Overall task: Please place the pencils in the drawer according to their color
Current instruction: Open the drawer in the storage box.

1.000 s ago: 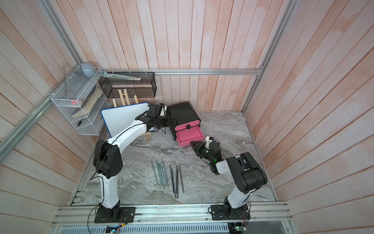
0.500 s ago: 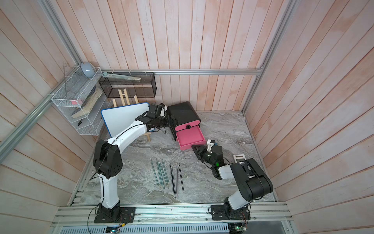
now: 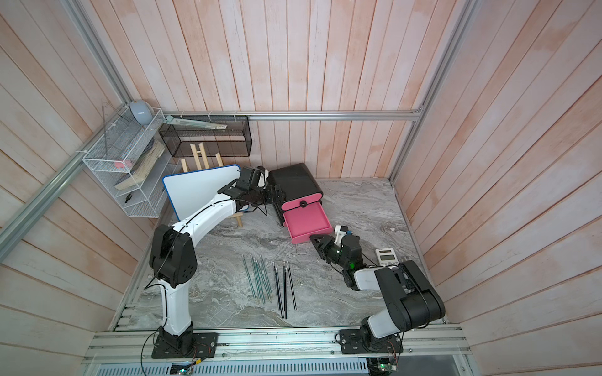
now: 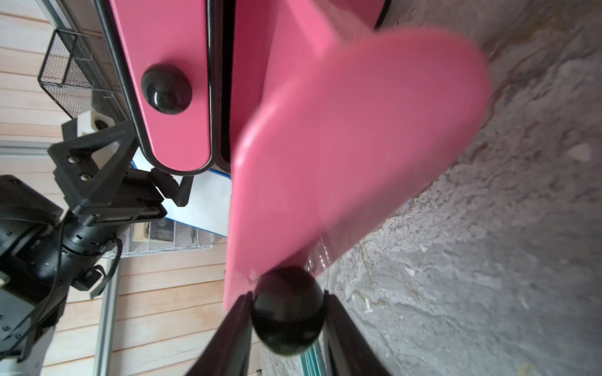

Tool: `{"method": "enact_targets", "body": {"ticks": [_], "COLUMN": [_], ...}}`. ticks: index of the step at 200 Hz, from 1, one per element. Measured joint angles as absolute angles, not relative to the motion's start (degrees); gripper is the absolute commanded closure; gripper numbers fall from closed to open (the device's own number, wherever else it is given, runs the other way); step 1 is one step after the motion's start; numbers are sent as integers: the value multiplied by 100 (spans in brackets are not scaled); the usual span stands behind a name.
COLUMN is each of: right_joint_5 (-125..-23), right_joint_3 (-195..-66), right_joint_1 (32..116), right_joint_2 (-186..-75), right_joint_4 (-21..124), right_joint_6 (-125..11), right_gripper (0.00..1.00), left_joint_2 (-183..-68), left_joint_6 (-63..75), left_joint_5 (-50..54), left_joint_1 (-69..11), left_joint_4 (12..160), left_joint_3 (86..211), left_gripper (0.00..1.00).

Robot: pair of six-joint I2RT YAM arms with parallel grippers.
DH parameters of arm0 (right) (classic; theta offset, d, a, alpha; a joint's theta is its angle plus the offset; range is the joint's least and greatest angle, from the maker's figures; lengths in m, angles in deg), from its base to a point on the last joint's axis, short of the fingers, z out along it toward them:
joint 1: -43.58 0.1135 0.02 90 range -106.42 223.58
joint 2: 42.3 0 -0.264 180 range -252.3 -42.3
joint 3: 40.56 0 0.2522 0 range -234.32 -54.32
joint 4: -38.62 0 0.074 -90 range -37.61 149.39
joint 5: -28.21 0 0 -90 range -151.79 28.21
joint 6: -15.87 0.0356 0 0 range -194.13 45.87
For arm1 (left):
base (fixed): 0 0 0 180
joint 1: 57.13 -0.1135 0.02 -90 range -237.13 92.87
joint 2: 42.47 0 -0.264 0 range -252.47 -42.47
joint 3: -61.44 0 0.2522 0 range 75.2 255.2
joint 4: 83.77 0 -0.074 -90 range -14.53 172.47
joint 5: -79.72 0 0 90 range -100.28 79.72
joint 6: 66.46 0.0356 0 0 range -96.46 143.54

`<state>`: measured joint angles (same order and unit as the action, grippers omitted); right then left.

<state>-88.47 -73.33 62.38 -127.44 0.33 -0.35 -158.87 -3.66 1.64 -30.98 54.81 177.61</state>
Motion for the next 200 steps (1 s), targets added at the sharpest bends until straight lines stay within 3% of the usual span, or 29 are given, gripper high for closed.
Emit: {"method": "enact_targets", "body": {"ticks": [87,200], "right_joint_5": [-8881,-8986], "right_joint_3": [-7296,-7444], "right_joint_1": [6144,6072], "right_joint_2": [-12329,-12521], "right_joint_4": [923,1522], "right_joint_6": [-444,-894], "right_gripper": [39,30], "left_joint_2": [-15651,-15154], "left_joint_6": [-363,-366], "left_joint_5": [125,129], "left_joint_1": [-3098,-3098], "left_joint_4": [5228,5160], "left_joint_3": [17724,17621], "left_gripper": [0,1]}}
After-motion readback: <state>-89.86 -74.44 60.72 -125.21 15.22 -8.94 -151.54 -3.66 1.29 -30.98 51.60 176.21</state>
